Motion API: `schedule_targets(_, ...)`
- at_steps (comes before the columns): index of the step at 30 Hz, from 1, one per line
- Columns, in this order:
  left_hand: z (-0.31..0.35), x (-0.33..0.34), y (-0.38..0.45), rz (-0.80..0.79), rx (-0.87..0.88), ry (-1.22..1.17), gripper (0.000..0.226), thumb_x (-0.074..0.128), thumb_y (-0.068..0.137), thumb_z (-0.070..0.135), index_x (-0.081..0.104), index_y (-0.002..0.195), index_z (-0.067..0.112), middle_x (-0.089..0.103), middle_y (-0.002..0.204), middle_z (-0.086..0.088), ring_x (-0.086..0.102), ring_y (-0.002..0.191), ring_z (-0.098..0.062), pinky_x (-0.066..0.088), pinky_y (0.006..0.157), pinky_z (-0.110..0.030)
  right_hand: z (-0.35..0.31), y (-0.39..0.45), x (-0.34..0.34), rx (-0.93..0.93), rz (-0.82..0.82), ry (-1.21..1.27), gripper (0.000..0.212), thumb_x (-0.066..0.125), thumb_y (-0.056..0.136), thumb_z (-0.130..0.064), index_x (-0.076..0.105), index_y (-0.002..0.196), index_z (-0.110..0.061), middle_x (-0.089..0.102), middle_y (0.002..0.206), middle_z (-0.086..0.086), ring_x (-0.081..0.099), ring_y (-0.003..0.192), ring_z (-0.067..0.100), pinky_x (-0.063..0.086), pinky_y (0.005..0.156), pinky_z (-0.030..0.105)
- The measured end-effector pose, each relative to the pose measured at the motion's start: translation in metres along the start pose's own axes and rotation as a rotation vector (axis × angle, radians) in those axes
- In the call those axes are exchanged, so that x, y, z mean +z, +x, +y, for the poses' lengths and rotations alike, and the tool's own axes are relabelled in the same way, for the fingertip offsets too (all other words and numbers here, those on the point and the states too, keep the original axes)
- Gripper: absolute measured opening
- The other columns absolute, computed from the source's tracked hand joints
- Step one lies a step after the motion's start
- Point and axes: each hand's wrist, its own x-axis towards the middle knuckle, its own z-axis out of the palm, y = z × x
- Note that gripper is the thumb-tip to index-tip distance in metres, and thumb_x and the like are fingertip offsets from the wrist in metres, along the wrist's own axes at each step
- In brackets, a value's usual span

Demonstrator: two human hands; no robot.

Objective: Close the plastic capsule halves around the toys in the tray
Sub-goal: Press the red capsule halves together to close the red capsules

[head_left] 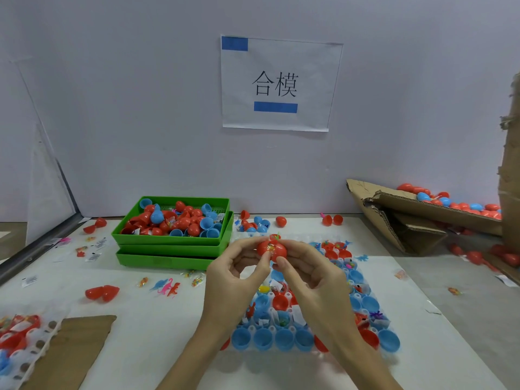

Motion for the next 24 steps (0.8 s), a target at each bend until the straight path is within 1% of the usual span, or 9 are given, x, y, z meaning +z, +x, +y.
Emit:
schedule_targets(2,-0.0030,-0.0006,0.0000,0.007,0.063,0.133,0.029,0.078,0.090,0.017,0.071,0.115,0.028,0.075,0.102,0.015,0.073,0.100,-0.013,0.059,0.082,-0.019,-0.0001,-0.0019,0.0023,-0.004,-0.006,-0.017,0.035,0.071,0.088,-0.029,0.068,0.123,-0.029,0.075,0.110,-0.019,0.072,0.104,0.003,0.058,0.088,0.020)
schedule_targets(4,-0.0034,-0.0014,0.0009,-0.002,0.123,0.217,0.027,0.076,0.089,0.023,0.070,0.115,0.026,0.074,0.101,0.014,0.072,0.098,-0.011,0.059,0.081,-0.018,0.0001,-0.0023,0.0029,-0.010,-0.006,-0.045,0.039,0.071,0.087,-0.028,0.068,0.125,-0.025,0.075,0.112,-0.015,0.071,0.104,0.002,0.058,0.088,0.020)
schedule_targets(6,-0.0022,-0.0012,0.0006,0.000,0.154,0.243,0.027,0.072,0.089,0.029,0.070,0.115,0.026,0.074,0.102,0.012,0.072,0.097,-0.011,0.059,0.080,-0.018,0.0005,-0.0015,0.0027,-0.003,-0.007,-0.056,0.039,0.071,0.086,-0.029,0.067,0.125,-0.026,0.074,0.114,-0.012,0.071,0.104,0.000,0.058,0.089,0.021)
schedule_targets(8,-0.0018,0.0005,-0.0012,0.004,0.157,0.236,0.024,0.070,0.091,0.029,0.071,0.114,0.028,0.074,0.102,0.014,0.072,0.097,-0.010,0.059,0.081,-0.019,0.0015,-0.0009,0.0016,0.003,-0.002,-0.069,0.038,0.071,0.087,-0.029,0.068,0.125,-0.026,0.074,0.113,-0.012,0.071,0.103,0.001,0.059,0.089,0.024)
schedule_targets(10,-0.0015,0.0022,-0.0024,-0.007,0.118,0.187,0.025,0.068,0.093,0.030,0.074,0.117,0.026,0.076,0.105,0.014,0.073,0.100,-0.012,0.061,0.083,-0.023,0.0021,-0.0001,0.0000,0.006,0.007,-0.077,0.036,0.072,0.089,-0.027,0.069,0.124,-0.027,0.075,0.112,-0.013,0.072,0.102,0.003,0.060,0.088,0.025)
schedule_targets(12,-0.0004,0.0026,-0.0016,-0.044,0.082,0.132,0.029,0.066,0.094,0.033,0.074,0.121,0.025,0.075,0.110,0.015,0.072,0.106,-0.013,0.061,0.088,-0.026,0.0018,0.0015,-0.0026,0.000,0.023,-0.080,0.034,0.073,0.089,-0.025,0.067,0.122,-0.034,0.075,0.110,-0.018,0.072,0.101,0.003,0.060,0.087,0.023)
schedule_targets(15,0.0030,0.0026,-0.0013,-0.101,0.090,0.103,0.037,0.068,0.092,0.030,0.071,0.128,0.024,0.072,0.118,0.014,0.070,0.113,-0.011,0.058,0.093,-0.023,0.0001,0.0031,-0.0056,-0.007,0.035,-0.064,0.036,0.071,0.090,-0.024,0.064,0.121,-0.040,0.073,0.111,-0.022,0.071,0.104,0.003,0.058,0.087,0.019)
schedule_targets(19,0.0026,0.0007,-0.0006,-0.067,0.125,0.128,0.040,0.074,0.088,0.024,0.072,0.128,0.020,0.072,0.120,0.008,0.071,0.112,-0.012,0.059,0.092,-0.024,-0.0014,0.0031,-0.0057,-0.007,0.020,-0.032,0.037,0.069,0.090,-0.025,0.064,0.123,-0.042,0.071,0.115,-0.024,0.070,0.107,0.003,0.057,0.087,0.018)
schedule_targets(24,0.0010,-0.0012,0.0000,-0.055,0.140,0.154,0.042,0.075,0.087,0.025,0.072,0.129,0.021,0.073,0.120,0.009,0.071,0.111,-0.011,0.060,0.093,-0.025,-0.0010,0.0027,-0.0048,0.004,0.007,-0.012,0.037,0.068,0.091,-0.023,0.064,0.123,-0.041,0.071,0.116,-0.023,0.070,0.108,0.003,0.057,0.085,0.018)
